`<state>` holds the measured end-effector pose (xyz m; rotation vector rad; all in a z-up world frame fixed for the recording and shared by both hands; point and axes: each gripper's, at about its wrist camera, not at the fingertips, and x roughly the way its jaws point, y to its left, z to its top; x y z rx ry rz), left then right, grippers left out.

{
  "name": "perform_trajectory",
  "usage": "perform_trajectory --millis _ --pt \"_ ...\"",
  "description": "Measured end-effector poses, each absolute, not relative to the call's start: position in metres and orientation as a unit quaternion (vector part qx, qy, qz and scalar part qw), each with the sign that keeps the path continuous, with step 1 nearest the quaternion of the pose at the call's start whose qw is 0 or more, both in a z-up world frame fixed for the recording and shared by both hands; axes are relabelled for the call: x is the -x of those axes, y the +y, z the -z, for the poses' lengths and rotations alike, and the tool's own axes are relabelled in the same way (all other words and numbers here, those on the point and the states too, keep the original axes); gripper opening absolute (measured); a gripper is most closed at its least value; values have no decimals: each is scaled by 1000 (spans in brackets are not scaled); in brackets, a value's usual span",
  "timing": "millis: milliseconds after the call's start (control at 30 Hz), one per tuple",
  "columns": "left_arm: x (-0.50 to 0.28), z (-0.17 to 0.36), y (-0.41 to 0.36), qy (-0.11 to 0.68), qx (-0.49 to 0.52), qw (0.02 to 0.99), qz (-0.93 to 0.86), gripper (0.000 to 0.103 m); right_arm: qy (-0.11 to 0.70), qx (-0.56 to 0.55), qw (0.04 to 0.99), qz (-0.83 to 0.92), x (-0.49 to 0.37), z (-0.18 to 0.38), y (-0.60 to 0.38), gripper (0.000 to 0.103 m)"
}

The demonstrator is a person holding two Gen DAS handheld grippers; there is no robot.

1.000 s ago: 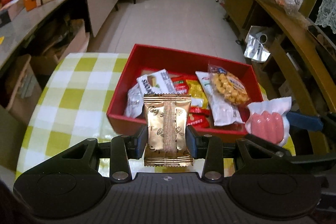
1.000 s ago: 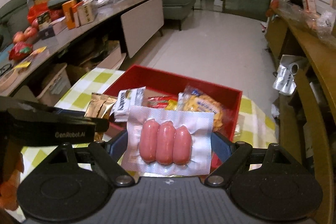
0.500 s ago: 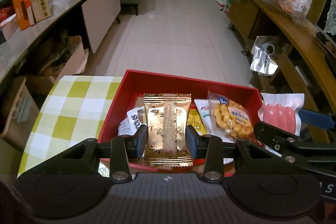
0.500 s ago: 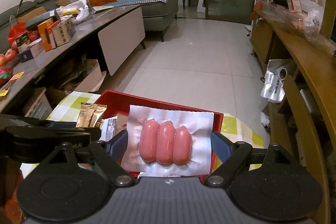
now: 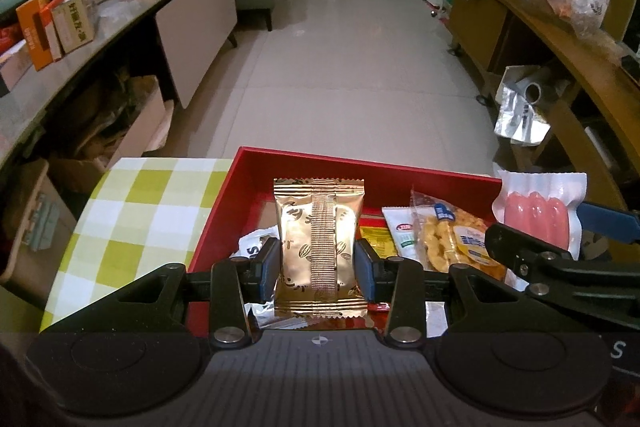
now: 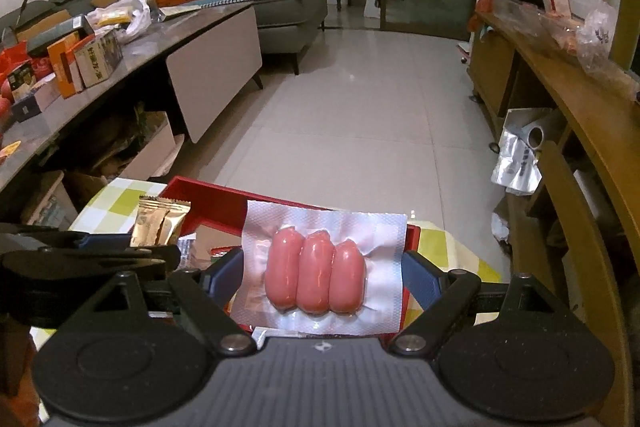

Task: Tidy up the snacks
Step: 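Carry the gold packet and sausage tray over the red box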

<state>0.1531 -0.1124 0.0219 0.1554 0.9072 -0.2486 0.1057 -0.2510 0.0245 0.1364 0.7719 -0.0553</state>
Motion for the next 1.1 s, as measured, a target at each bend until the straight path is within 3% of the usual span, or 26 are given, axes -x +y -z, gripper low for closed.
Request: perform_trajectory --millis 1100 --pt "-168 2 -128 451 -99 882 98 48 407 -66 910 40 -127 4 -258 94"
